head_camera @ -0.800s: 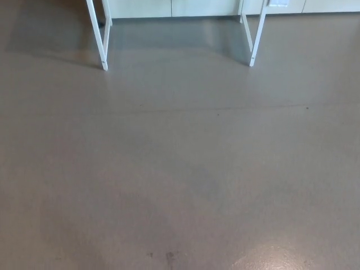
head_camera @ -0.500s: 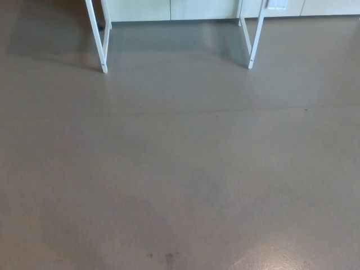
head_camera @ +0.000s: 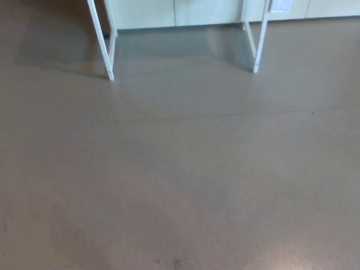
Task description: The robot walks towards a table in front, picks a dumpling toy with left hand and puts it in an orange round plate
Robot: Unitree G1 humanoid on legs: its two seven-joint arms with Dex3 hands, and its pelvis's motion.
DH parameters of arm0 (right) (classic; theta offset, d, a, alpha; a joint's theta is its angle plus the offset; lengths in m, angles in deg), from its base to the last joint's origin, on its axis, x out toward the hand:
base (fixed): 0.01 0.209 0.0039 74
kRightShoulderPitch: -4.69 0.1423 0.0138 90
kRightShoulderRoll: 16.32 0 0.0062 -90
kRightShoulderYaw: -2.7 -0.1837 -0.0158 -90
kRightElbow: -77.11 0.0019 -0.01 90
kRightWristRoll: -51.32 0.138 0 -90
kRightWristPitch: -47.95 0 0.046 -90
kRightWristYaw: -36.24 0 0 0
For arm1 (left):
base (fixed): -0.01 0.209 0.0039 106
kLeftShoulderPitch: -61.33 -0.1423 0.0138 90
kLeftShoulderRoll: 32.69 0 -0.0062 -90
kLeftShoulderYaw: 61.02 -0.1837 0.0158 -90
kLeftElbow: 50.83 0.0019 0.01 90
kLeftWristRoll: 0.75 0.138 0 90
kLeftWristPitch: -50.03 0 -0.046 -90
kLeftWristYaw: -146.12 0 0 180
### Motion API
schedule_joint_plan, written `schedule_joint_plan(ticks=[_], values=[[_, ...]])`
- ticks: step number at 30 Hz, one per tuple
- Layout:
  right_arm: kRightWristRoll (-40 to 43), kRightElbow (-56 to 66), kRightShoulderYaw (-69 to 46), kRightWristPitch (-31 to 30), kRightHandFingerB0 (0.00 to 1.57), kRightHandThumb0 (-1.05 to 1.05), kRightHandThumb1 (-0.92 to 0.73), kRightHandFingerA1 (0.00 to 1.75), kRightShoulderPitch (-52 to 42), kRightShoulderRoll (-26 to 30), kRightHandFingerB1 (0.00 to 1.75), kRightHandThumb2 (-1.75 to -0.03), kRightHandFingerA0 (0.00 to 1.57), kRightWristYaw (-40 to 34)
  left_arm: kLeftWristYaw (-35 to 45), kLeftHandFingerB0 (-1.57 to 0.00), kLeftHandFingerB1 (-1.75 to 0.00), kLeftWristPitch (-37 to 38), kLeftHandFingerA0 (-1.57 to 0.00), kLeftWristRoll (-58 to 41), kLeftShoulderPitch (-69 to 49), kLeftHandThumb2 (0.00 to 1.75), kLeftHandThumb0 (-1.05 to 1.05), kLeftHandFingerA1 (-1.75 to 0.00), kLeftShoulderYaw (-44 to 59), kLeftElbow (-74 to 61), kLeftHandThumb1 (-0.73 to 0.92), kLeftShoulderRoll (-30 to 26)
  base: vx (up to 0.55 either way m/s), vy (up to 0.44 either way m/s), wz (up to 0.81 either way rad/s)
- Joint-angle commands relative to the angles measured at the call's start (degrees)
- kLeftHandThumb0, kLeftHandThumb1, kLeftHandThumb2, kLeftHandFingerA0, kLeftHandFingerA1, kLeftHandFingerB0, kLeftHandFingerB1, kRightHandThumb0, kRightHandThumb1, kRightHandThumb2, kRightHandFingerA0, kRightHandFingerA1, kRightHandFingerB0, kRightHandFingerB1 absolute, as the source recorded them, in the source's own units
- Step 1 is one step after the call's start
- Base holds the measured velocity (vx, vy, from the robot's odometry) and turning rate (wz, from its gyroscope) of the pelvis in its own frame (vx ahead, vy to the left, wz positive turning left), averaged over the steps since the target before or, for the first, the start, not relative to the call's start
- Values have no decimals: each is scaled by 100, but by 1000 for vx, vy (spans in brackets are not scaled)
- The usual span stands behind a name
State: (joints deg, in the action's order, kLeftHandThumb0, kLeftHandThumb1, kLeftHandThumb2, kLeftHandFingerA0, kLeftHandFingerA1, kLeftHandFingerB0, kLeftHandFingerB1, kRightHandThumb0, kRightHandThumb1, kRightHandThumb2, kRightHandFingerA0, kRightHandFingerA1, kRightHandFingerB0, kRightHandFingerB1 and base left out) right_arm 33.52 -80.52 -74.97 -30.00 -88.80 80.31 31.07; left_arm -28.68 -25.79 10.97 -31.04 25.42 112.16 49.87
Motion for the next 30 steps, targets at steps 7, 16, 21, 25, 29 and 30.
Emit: schedule_joint_plan(ticks=[7,16,21,25,29,30], values=[[-26,3,-71,72,55,14,-48,53,-200,30,42,-54,70,-143,9,-57,-42,-12,-89,-197,-194,53,8,-62,316,74,46,67,-6,46,-10],[-68,105,-52,45,54,12,-50,54,-305,6,42,-54,69,-162,-151,-55,-41,-19,-87,-39,-238,53,9,-60,185,81,46,30,209,283,-16],[-41,66,-81,27,55,13,-48,53,-264,-26,42,-54,70,-124,-167,-55,-42,-14,-87,-9,-237,53,8,-59,123,65,46,1,253,44,12],[-57,45,-71,22,56,14,-50,55,-236,-53,42,-53,73,-150,-99,-54,-42,-14,-83,-15,-222,53,8,-57,112,70,46,-32,317,-103,20],[-62,19,-66,28,54,12,-52,58,-201,-60,42,-53,77,-117,-102,-54,-41,-88,-81,50,-173,52,6,-55,29,55,47,-57,485,-90,21],[-64,25,-60,19,54,12,-52,58,-188,-59,42,-53,77,-107,-101,-54,-41,-103,-81,41,-158,52,6,-55,20,55,47,-59,538,15,-1]])
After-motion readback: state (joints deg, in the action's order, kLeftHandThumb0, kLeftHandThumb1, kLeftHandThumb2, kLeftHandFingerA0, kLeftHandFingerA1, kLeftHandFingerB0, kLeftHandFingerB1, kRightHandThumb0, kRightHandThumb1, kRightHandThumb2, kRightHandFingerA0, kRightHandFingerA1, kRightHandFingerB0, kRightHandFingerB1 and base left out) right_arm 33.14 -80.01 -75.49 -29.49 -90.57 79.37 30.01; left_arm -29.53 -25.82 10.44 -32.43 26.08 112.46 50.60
